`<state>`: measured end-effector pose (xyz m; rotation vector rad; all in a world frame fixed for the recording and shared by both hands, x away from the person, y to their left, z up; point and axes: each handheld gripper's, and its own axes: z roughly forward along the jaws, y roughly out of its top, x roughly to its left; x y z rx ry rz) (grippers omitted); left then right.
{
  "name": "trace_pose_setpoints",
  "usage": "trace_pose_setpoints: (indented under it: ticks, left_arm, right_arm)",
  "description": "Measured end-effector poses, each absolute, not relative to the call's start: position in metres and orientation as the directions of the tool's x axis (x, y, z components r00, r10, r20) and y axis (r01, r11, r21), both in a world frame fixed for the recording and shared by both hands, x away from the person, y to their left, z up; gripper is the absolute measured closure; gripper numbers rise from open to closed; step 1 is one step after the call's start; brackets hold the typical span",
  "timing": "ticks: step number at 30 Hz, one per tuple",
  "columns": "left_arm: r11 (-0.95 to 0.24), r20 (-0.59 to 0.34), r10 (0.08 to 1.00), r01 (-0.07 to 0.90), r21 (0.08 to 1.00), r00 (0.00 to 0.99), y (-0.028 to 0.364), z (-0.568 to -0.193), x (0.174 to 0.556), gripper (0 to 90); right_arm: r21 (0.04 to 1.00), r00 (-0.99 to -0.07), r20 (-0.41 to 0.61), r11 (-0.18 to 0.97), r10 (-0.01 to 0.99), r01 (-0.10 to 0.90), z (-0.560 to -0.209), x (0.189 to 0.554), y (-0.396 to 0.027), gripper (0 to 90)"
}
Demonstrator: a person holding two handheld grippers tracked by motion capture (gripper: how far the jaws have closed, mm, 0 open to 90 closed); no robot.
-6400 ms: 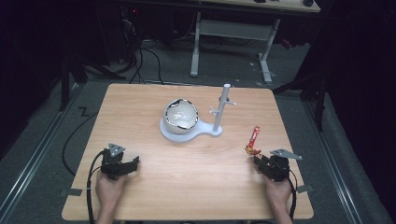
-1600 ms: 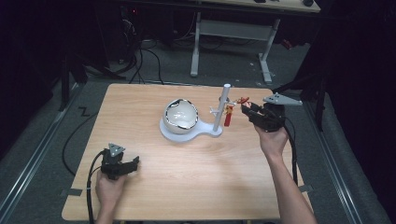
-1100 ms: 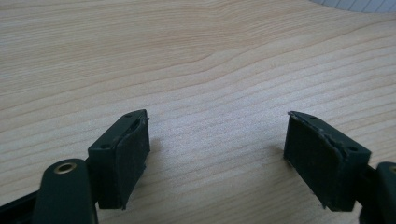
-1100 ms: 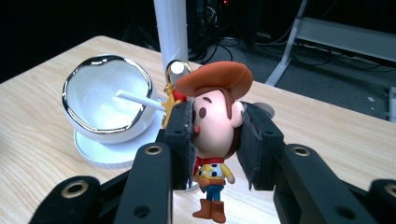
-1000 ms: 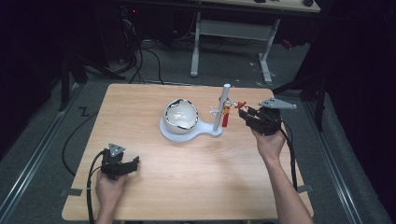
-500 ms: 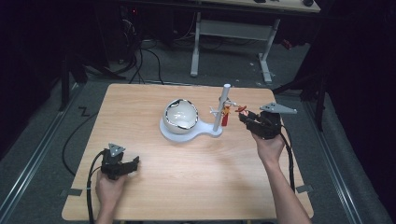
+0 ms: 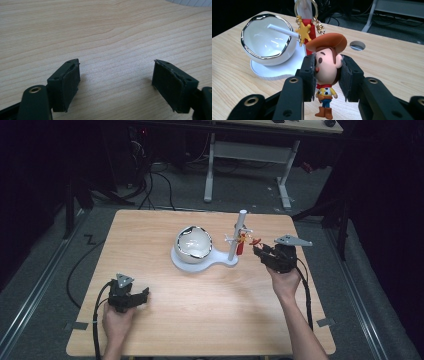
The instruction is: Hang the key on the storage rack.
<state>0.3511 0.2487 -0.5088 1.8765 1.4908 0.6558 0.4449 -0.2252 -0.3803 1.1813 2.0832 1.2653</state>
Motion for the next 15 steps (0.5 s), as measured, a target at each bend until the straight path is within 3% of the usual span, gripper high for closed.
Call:
trace_pose_setpoints:
  ticks: [15]
  left_arm:
    - [-0.147,-0.009,0.973,0.651,0.745,0.23,0.249,-0.509,0.351,22.8]
  right_arm:
    - [0.858,-0.552,0.069,0.233,0.831,0.458,-0.397,0.448,-0.214,66.5]
